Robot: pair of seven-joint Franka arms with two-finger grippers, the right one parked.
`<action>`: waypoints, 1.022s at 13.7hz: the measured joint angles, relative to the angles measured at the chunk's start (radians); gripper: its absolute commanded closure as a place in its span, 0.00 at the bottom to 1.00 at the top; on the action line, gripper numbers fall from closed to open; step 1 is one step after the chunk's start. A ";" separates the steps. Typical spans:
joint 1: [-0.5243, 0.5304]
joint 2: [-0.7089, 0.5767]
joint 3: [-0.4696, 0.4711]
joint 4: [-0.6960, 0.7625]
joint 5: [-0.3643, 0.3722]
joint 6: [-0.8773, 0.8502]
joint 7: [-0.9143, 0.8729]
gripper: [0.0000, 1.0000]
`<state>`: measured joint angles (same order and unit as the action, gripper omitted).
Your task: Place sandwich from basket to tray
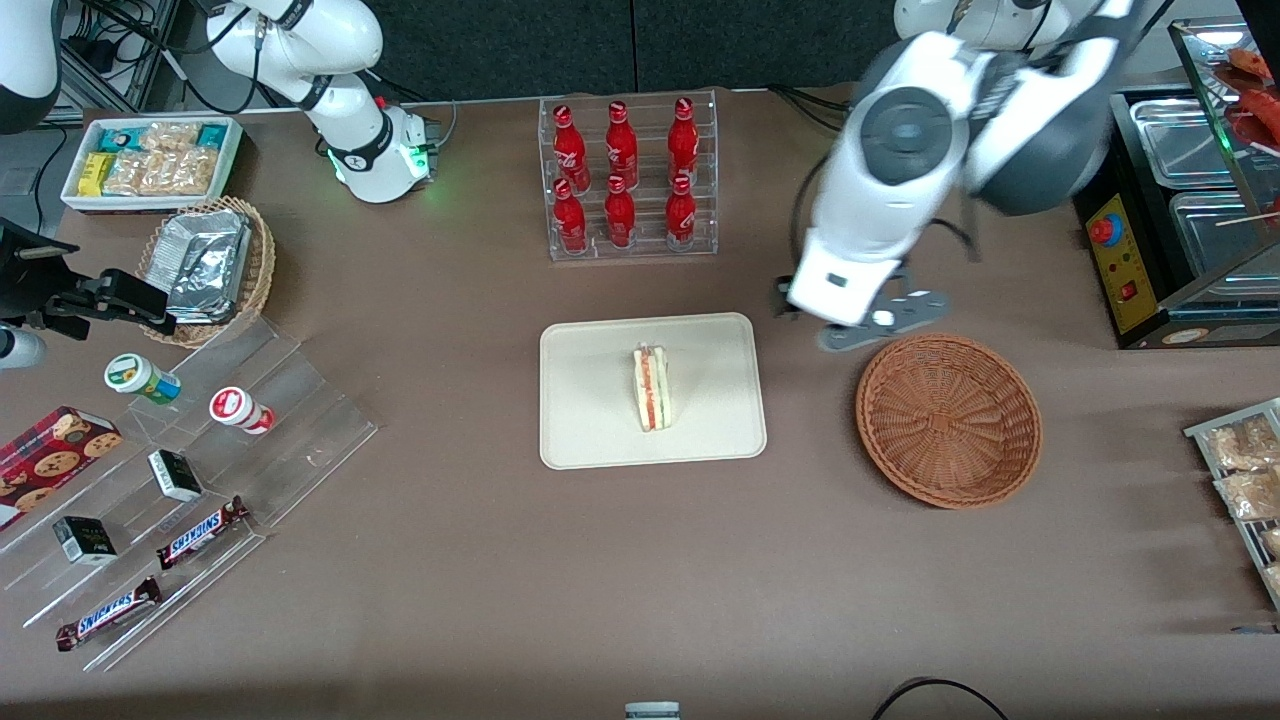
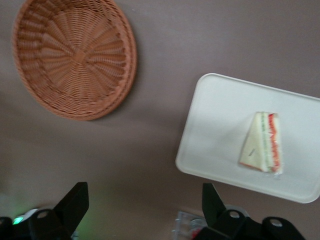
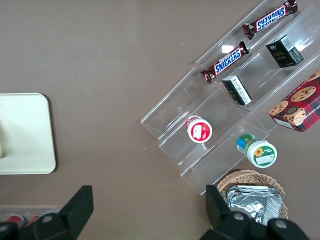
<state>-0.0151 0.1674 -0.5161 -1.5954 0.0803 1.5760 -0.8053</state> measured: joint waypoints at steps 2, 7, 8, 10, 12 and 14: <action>0.079 -0.040 0.002 0.001 -0.011 -0.047 0.117 0.00; 0.230 -0.102 0.012 0.005 -0.039 -0.138 0.370 0.00; 0.227 -0.111 0.039 0.006 -0.039 -0.153 0.411 0.00; 0.173 -0.140 0.163 0.006 -0.060 -0.175 0.498 0.00; 0.062 -0.177 0.352 0.006 -0.075 -0.211 0.615 0.00; 0.015 -0.204 0.461 0.006 -0.078 -0.234 0.717 0.00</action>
<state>-0.0002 -0.0370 -0.0554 -1.5890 0.0024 1.3423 -0.0885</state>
